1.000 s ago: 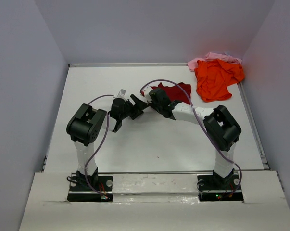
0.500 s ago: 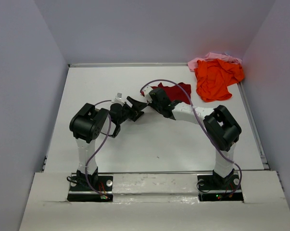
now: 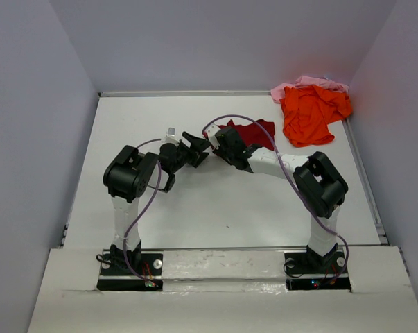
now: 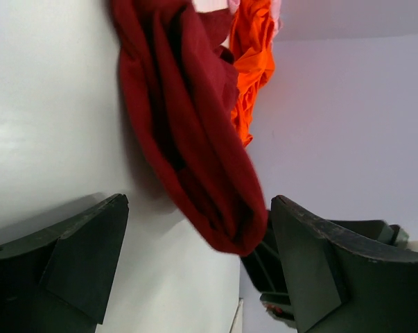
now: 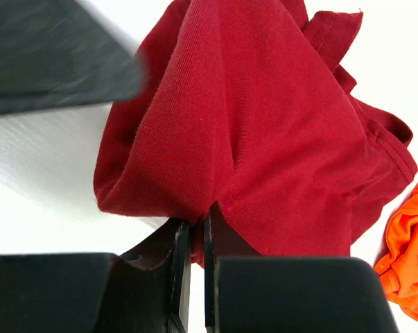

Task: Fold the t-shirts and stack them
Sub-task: Neatly place the folded tshirt to the corner

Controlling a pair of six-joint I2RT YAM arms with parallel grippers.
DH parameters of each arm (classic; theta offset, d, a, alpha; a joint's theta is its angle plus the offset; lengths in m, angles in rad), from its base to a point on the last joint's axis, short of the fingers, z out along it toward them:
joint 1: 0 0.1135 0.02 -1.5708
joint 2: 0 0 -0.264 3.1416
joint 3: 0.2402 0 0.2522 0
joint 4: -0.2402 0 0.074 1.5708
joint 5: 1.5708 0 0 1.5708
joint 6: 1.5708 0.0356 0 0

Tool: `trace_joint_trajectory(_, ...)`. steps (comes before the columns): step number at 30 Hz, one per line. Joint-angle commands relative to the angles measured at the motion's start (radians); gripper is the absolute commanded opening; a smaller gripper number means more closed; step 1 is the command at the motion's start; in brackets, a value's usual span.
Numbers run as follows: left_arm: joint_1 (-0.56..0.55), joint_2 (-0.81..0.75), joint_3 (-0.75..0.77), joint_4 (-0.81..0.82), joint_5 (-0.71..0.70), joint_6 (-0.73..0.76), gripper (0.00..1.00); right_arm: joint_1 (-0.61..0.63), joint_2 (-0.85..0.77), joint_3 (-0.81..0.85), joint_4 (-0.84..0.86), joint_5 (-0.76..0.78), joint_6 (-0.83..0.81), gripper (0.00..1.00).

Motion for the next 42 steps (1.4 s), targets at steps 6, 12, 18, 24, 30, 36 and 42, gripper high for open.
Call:
trace_joint_trajectory(6, -0.007, 0.014, 0.165, 0.013, -0.013, 0.055, 0.93, -0.004, -0.035, 0.023, 0.01, -0.017, 0.012, 0.0)
trace_joint_trajectory(12, -0.021, 0.011, 0.206, -0.077, -0.012, 0.07, 0.93, -0.004, -0.032, 0.024, 0.012, -0.019, 0.012, 0.0)
trace_joint_trajectory(18, -0.022, -0.069, 0.17, -0.232, -0.029, 0.145, 0.92, -0.004, -0.026, 0.041, 0.012, -0.016, 0.011, 0.0)
trace_joint_trajectory(24, -0.025, -0.101, 0.2, -0.37, -0.019, 0.2, 0.93, -0.004, -0.023, 0.05, 0.012, -0.017, 0.009, 0.0)
trace_joint_trajectory(30, -0.036, -0.063, 0.249, -0.427, -0.016, 0.222, 0.93, -0.004, -0.033, 0.053, 0.01, -0.019, 0.011, 0.0)
trace_joint_trajectory(36, -0.056, -0.002, 0.286, -0.418, -0.016, 0.205, 0.93, -0.004, -0.049, 0.05, 0.01, -0.013, 0.003, 0.0)
trace_joint_trajectory(42, -0.067, 0.026, 0.321, -0.447, 0.003, 0.211, 0.92, -0.004, -0.043, 0.055, 0.01, -0.008, 0.001, 0.0)
